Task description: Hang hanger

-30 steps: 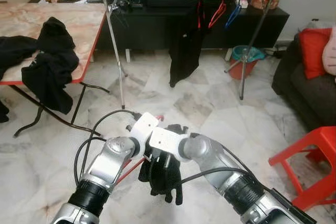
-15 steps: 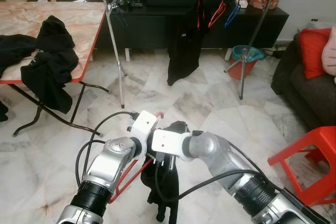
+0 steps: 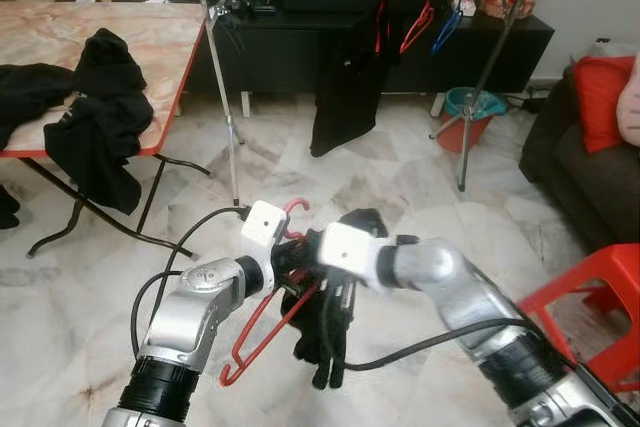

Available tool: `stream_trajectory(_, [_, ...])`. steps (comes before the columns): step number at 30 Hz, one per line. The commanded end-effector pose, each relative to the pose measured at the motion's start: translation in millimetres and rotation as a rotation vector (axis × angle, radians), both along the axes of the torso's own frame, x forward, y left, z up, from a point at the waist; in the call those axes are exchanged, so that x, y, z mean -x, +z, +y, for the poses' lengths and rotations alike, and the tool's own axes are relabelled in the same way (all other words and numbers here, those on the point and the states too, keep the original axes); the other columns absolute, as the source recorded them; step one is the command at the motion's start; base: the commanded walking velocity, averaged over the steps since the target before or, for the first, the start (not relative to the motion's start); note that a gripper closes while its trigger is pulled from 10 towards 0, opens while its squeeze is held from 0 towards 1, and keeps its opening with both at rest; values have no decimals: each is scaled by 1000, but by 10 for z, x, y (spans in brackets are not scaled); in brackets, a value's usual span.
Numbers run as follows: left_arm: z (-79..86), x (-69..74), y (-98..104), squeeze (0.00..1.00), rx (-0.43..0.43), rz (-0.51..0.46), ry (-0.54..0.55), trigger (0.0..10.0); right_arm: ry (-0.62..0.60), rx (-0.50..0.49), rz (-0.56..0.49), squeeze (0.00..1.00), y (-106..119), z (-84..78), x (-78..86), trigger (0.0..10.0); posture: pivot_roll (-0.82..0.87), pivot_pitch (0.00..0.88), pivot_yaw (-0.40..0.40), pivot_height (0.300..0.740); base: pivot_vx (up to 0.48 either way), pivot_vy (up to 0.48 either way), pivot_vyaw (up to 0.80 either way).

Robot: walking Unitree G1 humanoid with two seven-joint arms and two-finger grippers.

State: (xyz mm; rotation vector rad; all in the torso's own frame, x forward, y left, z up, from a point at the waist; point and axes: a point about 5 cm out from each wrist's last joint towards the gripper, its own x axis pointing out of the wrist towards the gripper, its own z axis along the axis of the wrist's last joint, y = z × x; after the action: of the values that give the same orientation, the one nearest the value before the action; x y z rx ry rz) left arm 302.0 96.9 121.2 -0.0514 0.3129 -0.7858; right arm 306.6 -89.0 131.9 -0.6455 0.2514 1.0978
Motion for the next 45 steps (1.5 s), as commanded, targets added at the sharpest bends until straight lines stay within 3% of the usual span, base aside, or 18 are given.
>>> stream_trajectory(1, [-245,114,27,0,78,8,-146,10000,-69,-48,-99,0,225,-150,-97,10000,101,0,-51,732,0,0,0])
stream_trajectory(4, [-216,110,23,0,72,8,-139,10000,-88,-48,-79,0,157,-261,-65,10000,101,0,-49,732,0,0,0])
stream_trajectory(10, [-192,90,43,0,93,1,-116,10000,-98,-212,-47,0,193,-301,26,10000,101,0,-44,732,0,0,0])
stream_trajectory(15, [-175,64,49,0,120,3,-87,10000,-63,-382,-19,0,259,-263,138,10000,100,0,-40,732,0,0,0])
stream_trajectory(22, [-175,66,50,0,122,5,-91,10000,53,-481,25,0,336,-126,283,10000,97,0,-36,732,0,0,0])
stream_trajectory(28, [-199,65,69,0,130,1,-98,10000,134,-443,87,0,244,-28,413,10000,101,0,-38,732,0,0,0])
stream_trajectory(36, [-182,64,66,0,127,-2,-96,10000,70,-236,147,0,-54,-193,456,10000,97,0,-37,732,0,0,0])
stream_trajectory(40, [-183,62,66,0,126,-5,-97,10000,49,-215,158,0,-85,-234,462,10000,94,0,-35,732,0,0,0])
stream_trajectory(41, [-185,60,71,0,126,-6,-99,10000,48,-221,149,463,-71,-234,456,10000,94,0,-35,732,0,0,0])
stream_trajectory(42, [-185,59,71,0,126,-7,-99,10000,41,-232,145,1000,-57,-230,446,10000,95,0,-34,732,0,0,0])
stream_trajectory(45, [-181,54,75,0,123,-11,-99,10000,50,-232,137,1000,-24,-214,440,10000,92,0,-31,732,0,0,0])
